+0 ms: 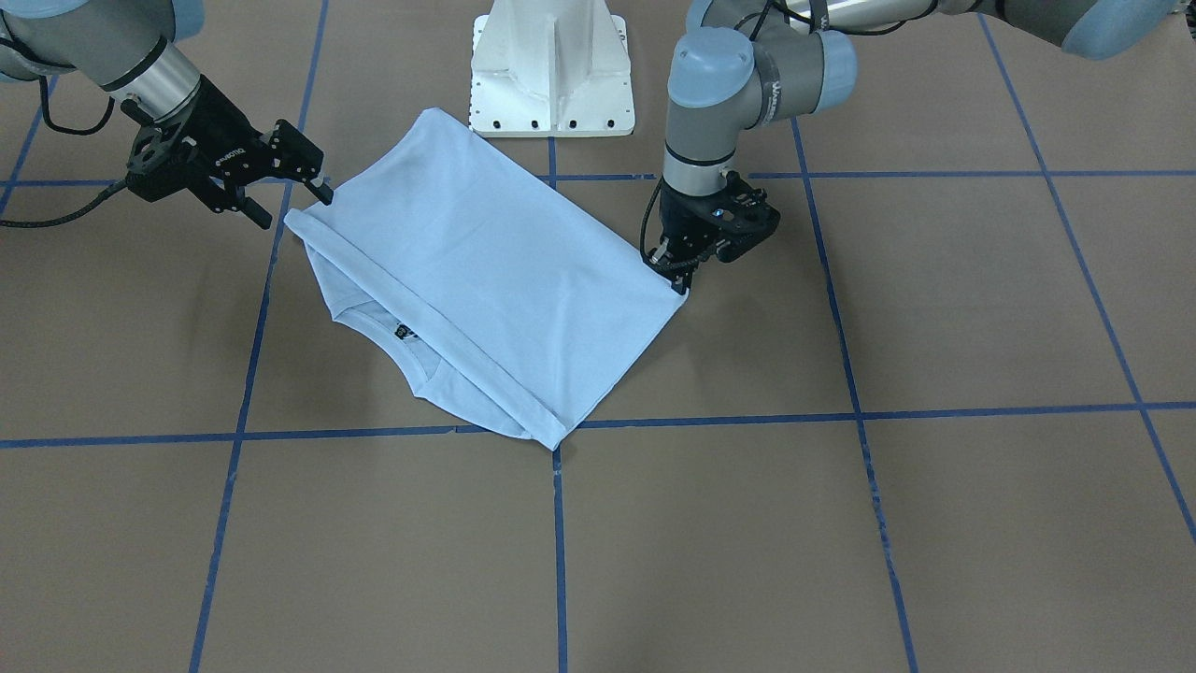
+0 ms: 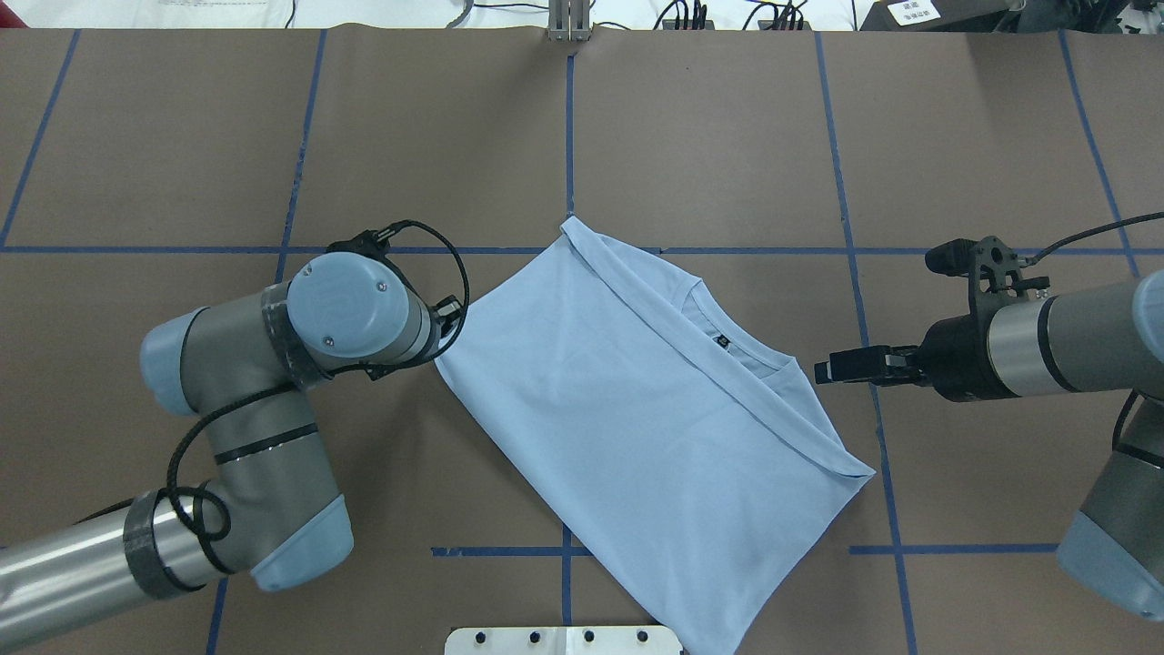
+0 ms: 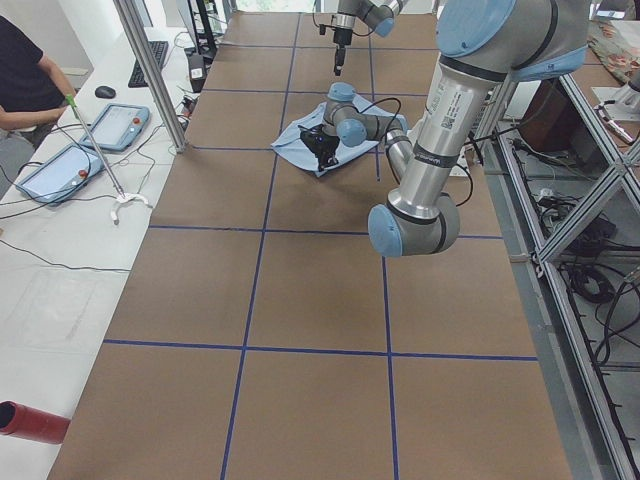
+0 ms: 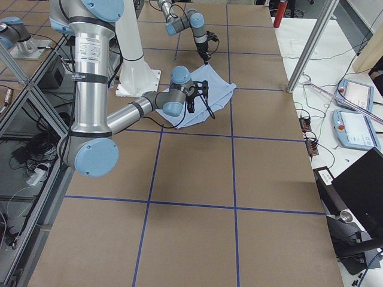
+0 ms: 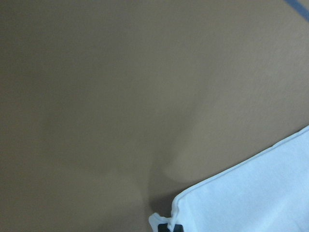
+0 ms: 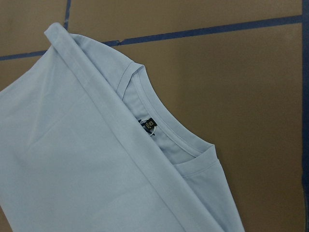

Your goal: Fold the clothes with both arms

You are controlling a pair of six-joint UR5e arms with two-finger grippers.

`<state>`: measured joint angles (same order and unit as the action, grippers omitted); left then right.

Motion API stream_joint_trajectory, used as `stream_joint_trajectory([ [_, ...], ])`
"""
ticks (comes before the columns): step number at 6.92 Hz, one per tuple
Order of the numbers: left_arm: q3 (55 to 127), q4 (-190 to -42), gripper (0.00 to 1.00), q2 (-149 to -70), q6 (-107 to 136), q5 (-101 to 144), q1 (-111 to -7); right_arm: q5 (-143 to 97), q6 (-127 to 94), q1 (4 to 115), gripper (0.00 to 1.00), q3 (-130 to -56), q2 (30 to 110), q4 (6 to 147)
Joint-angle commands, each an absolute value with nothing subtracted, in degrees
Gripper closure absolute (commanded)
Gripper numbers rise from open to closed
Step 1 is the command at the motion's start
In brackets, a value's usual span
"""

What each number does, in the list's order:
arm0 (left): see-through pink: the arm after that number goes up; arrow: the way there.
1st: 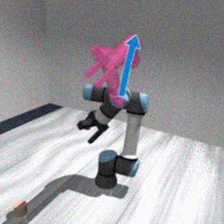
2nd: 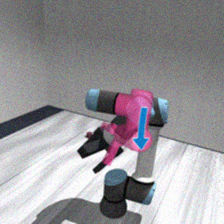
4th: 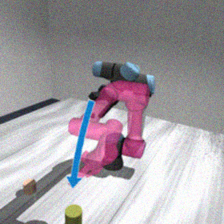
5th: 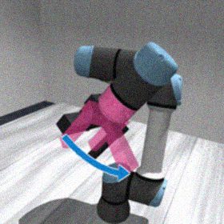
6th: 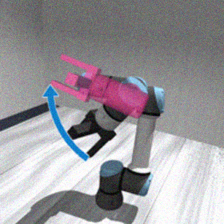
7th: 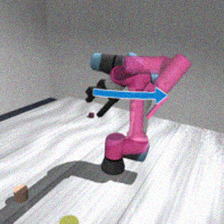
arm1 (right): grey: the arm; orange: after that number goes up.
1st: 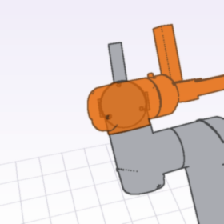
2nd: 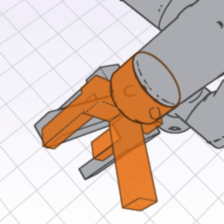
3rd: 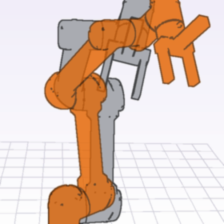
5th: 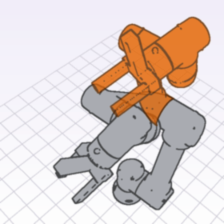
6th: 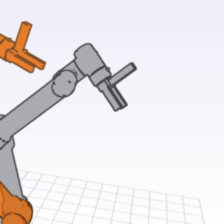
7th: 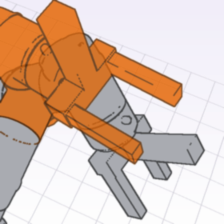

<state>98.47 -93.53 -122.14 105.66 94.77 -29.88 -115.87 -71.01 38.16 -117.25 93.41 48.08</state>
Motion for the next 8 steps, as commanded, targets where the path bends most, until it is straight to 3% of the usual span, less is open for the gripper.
stream_joint_trajectory([
  [1,82.89,-103.1,1.0,-129.94,99.18,94.04,-35.83,-115.84,-71.02,38.67,0.0,-117.25,93.43,48.08],
  [3,64.32,-121.39,1.0,-136.56,88.29,94.04,-41.46,-115.75,-71.02,39.28,0.0,-116.98,93.34,48.08],
  [8,50.67,-135.78,1.0,-144.29,81.74,89.04,-42.1,-115.66,-71.02,39.2,0.0,-116.89,93.25,48.08],
])
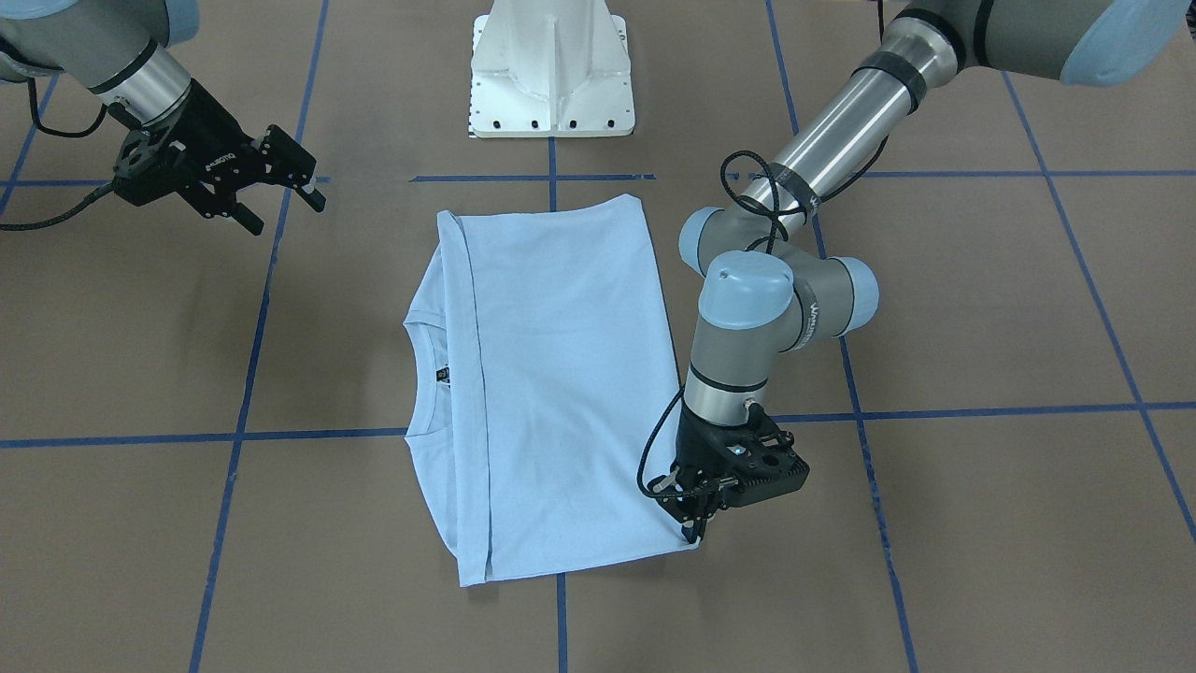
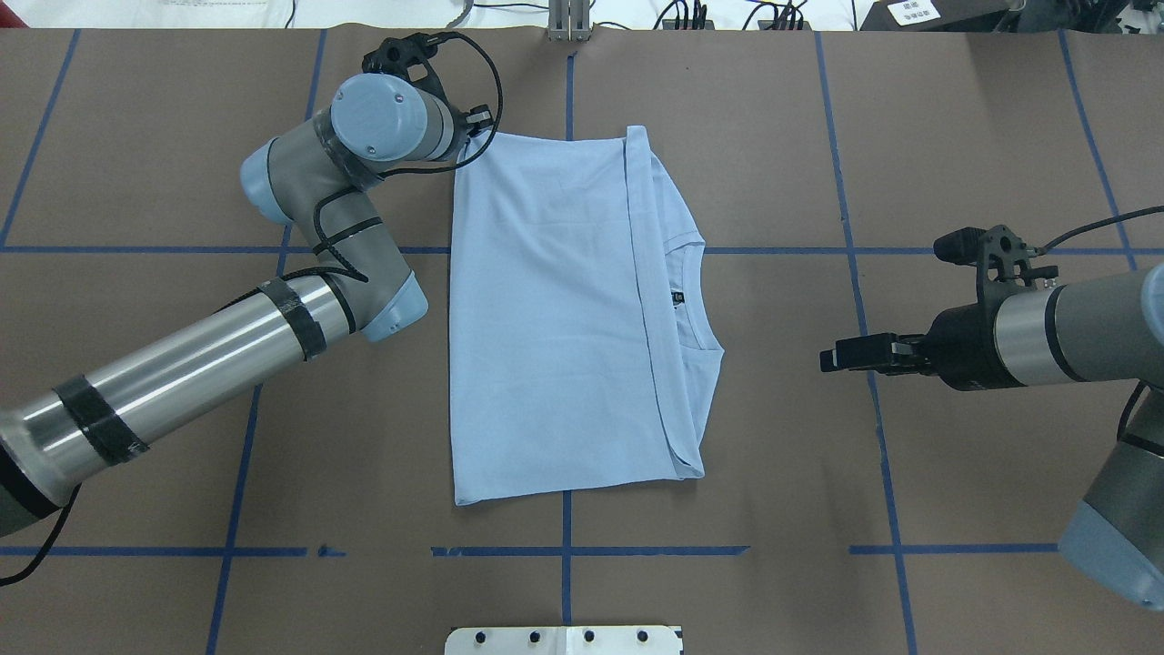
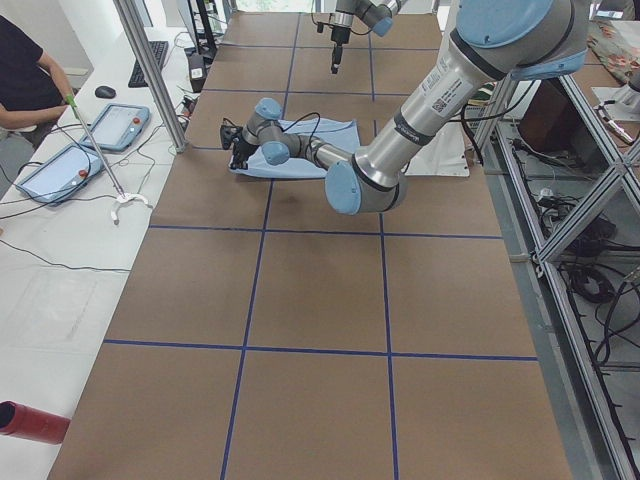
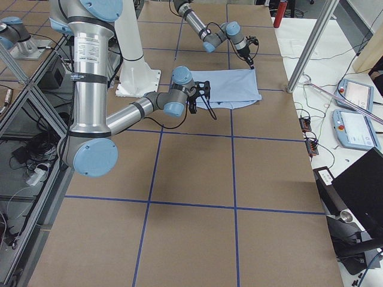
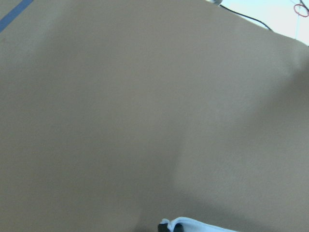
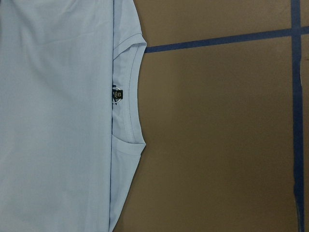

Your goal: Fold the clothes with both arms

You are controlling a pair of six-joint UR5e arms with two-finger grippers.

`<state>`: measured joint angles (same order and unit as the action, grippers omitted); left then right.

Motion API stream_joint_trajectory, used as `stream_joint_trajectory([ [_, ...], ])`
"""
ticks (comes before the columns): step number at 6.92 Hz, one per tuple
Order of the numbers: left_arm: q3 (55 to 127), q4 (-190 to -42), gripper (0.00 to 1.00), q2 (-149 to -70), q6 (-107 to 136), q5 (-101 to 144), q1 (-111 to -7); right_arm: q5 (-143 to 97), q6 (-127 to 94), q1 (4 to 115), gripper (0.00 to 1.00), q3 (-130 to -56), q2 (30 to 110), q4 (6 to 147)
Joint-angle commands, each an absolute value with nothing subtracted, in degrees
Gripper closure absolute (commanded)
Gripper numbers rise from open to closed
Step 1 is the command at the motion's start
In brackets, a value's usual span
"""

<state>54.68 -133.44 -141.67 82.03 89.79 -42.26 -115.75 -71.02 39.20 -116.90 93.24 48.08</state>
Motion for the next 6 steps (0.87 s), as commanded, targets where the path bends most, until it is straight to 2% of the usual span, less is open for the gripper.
stream_joint_trajectory([
  [1,46.62,-139.36,1.0,-146.32,80.69,88.95,-42.01,-115.58,-71.02,39.2,0.0,-116.98,93.34,48.08],
  [2,46.32,-139.57,0.18,-146.16,80.42,86.94,-42.01,-115.49,-71.1,39.11,0.0,-116.98,93.25,48.08],
  [3,45.97,-139.66,0.0,-146.08,77.37,85.1,-42.01,-115.23,-71.02,38.94,0.0,-116.9,93.08,48.16],
  [5,46.84,-139.22,0.0,-146.25,76.12,86.64,-43.58,-115.05,-71.02,38.67,0.0,-116.28,91.33,49.04],
  [6,50.59,-135.65,0.0,-144.34,74.46,92.75,-44.64,-114.87,-70.93,38.15,0.0,-115.76,91.06,50.35],
])
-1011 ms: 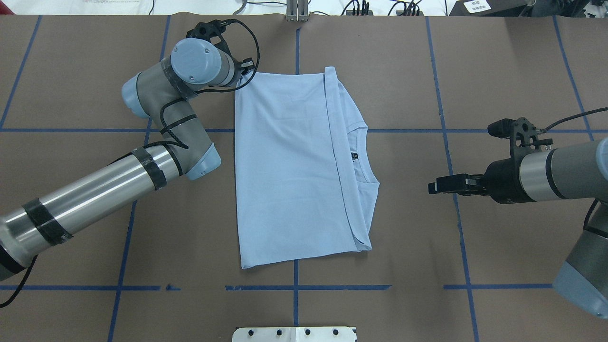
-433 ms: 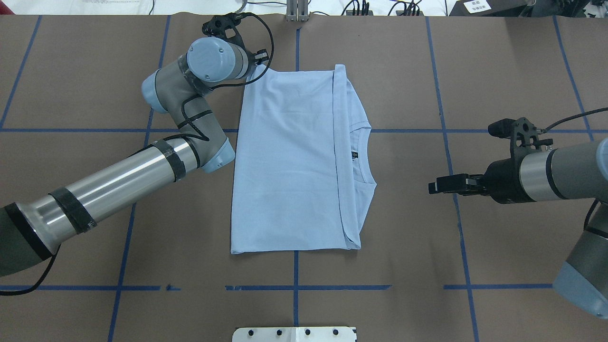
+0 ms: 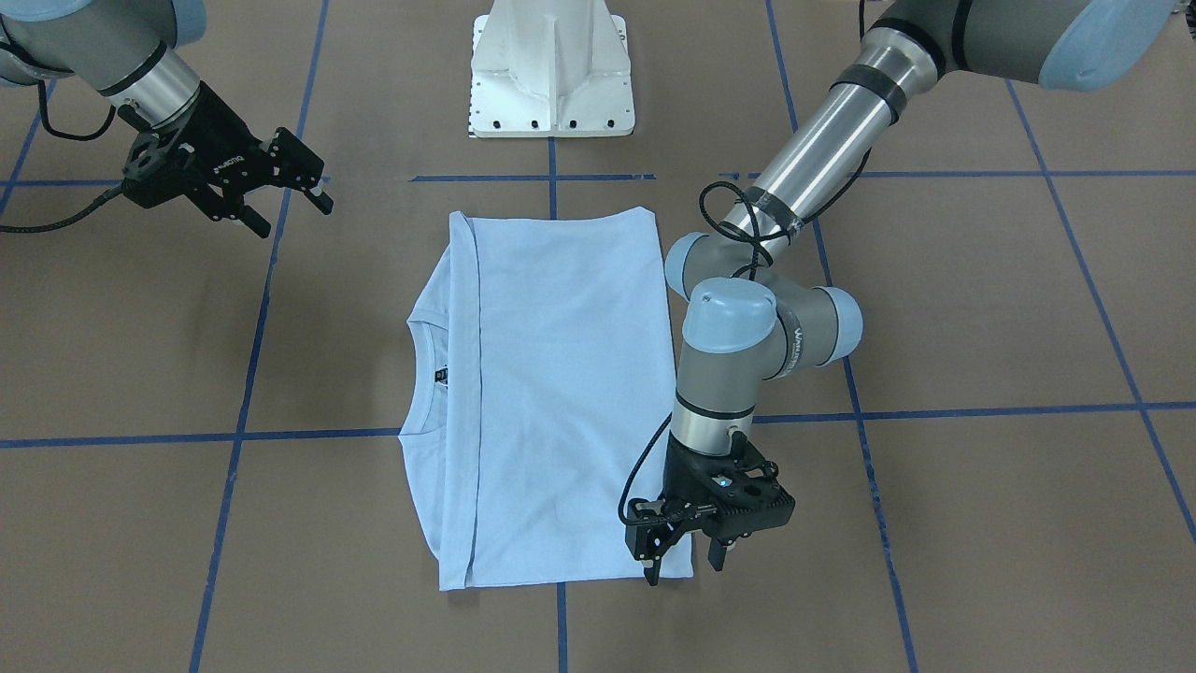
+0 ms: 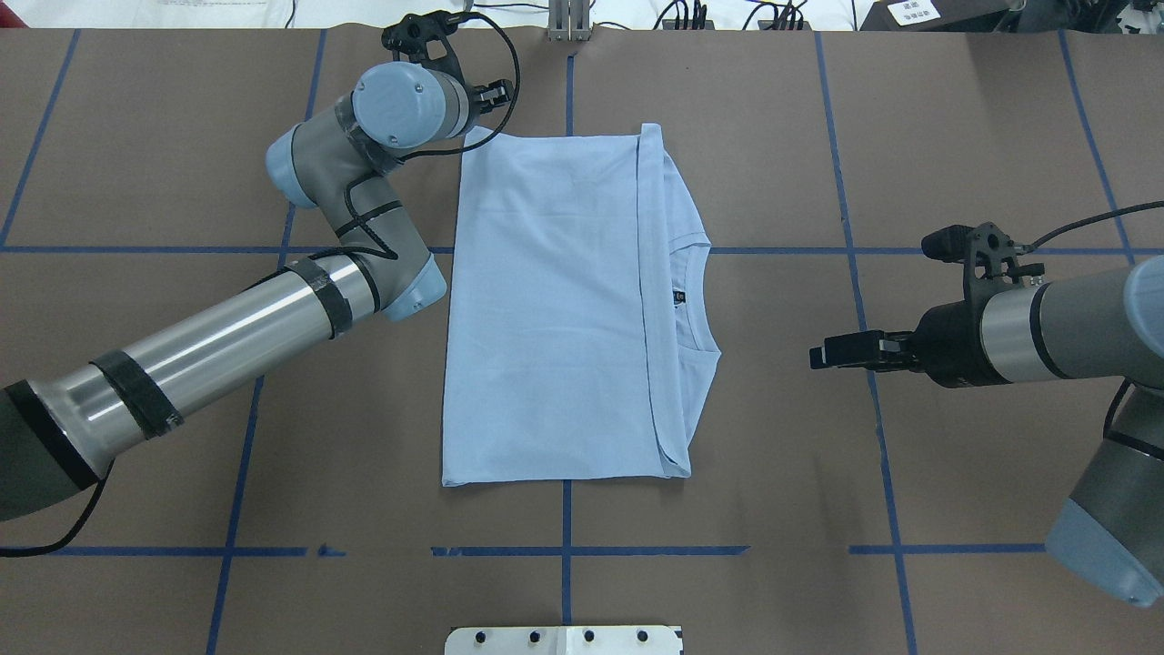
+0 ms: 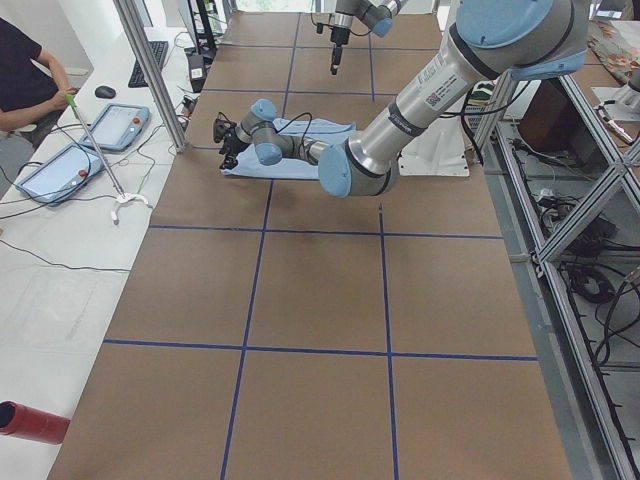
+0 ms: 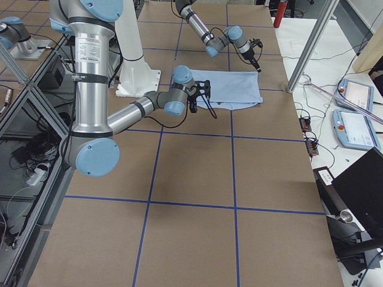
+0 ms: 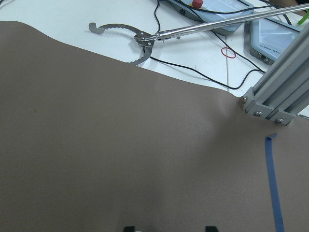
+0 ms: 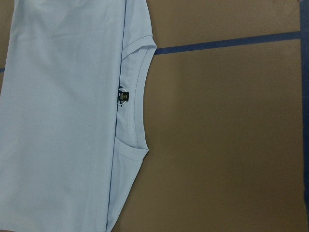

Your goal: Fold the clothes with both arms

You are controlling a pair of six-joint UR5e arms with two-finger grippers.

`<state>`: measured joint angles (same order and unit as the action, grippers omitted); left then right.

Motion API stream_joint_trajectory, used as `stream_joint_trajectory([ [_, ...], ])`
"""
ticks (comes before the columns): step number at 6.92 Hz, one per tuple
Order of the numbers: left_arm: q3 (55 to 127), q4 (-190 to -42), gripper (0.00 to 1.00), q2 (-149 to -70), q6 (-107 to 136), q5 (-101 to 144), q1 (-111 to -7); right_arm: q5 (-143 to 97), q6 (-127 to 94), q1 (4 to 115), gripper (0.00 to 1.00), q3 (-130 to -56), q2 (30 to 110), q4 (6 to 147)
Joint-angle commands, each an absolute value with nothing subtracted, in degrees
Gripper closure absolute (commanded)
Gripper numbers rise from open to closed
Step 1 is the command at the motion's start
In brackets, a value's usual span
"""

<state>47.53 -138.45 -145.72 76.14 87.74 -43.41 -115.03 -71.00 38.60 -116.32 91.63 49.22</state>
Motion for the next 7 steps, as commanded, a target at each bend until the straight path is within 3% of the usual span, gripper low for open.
stream_joint_trajectory([
  [1,59.33,-129.0,0.0,-139.7,74.36,97.16,-44.91,-114.79,-70.84,37.88,0.0,-115.84,87.66,55.76],
  [3,81.37,-118.7,0.0,-126.88,68.93,98.08,-44.91,-108.94,-67.61,32.38,0.0,-115.75,78.18,70.68],
  [4,89.39,-113.08,0.0,-124.04,68.91,98.26,-44.48,-102.37,-66.37,26.6,0.0,-115.32,71.52,80.24],
  [6,99.28,-106.98,0.0,-120.25,69.08,99.58,-42.12,-94.07,-64.52,18.66,0.0,-109.72,59.9,93.21],
  [7,99.58,-106.96,0.0,-120.15,69.43,99.67,-41.32,-94.04,-61.38,17.94,0.0,-106.64,59.51,93.16],
])
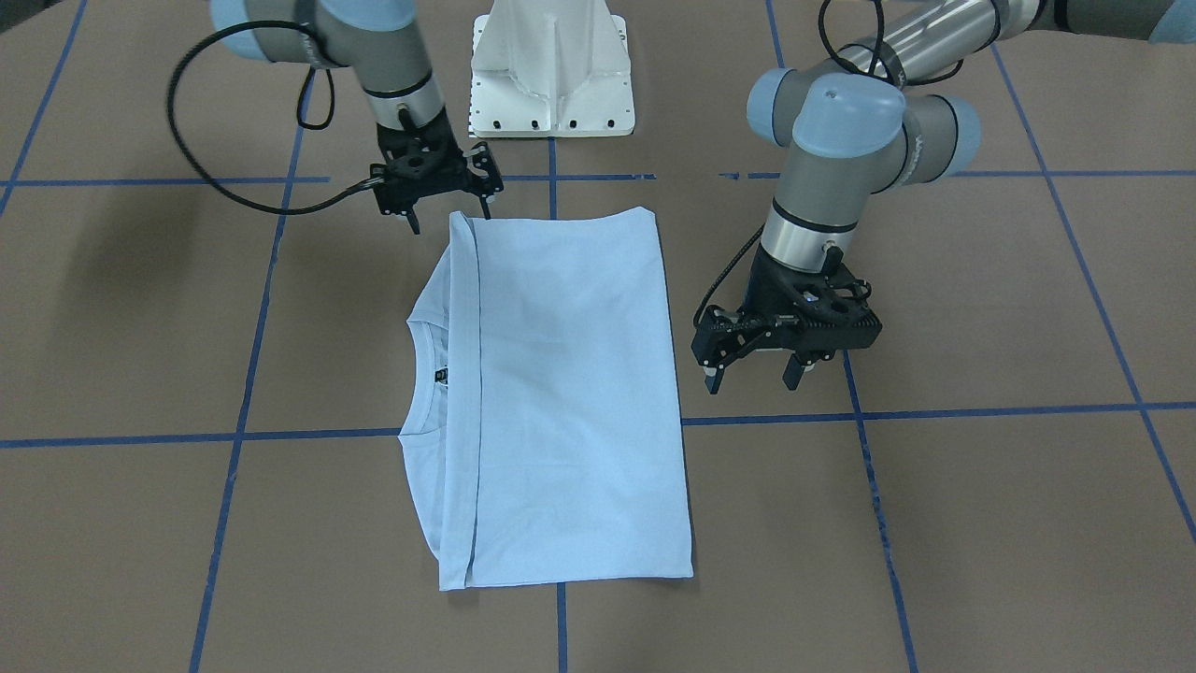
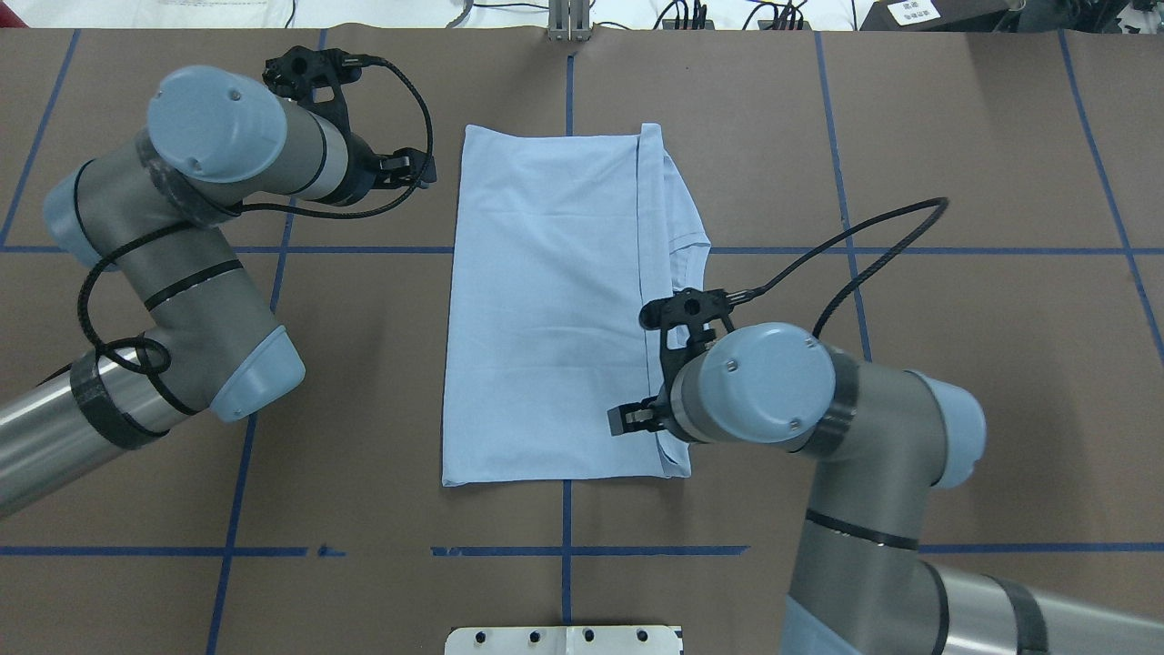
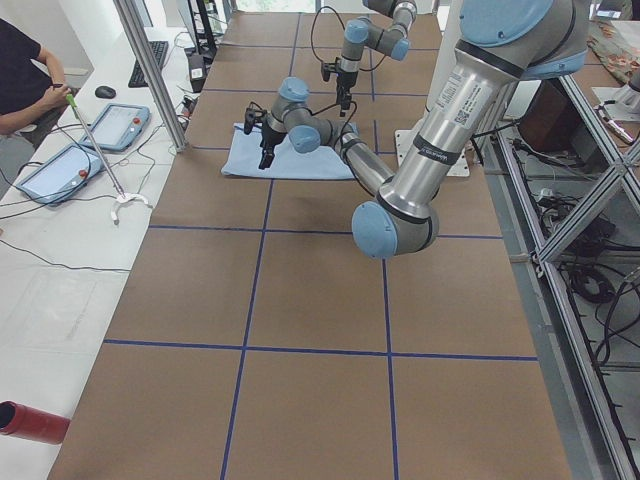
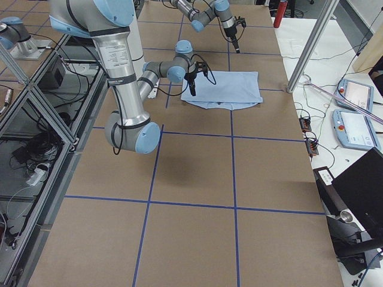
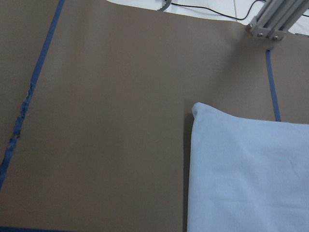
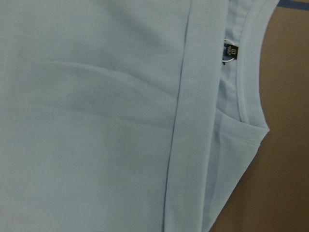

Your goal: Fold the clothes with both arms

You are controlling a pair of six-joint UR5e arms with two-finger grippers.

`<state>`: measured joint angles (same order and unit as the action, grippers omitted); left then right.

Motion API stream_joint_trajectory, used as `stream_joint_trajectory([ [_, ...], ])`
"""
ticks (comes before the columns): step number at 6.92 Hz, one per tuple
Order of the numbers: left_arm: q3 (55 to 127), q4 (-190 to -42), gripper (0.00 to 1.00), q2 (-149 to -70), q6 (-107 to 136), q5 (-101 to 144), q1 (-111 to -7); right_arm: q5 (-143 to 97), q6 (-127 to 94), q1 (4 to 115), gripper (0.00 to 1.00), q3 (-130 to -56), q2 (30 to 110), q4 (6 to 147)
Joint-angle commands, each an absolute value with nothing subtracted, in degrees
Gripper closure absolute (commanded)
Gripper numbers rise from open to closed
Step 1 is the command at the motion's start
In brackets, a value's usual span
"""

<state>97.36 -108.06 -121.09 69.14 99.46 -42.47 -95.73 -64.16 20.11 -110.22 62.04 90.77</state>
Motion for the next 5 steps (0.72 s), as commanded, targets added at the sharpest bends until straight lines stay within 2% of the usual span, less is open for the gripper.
stream_joint_trajectory([
  [1,99.58,-107.05,0.0,-120.06,69.52,99.58,-41.05,-94.04,-58.39,17.41,0.0,-105.48,59.5,93.34],
  [5,98.44,-107.58,0.0,-119.97,69.7,99.32,-39.2,-94.57,-54.76,17.49,0.0,-103.45,59.85,95.35],
])
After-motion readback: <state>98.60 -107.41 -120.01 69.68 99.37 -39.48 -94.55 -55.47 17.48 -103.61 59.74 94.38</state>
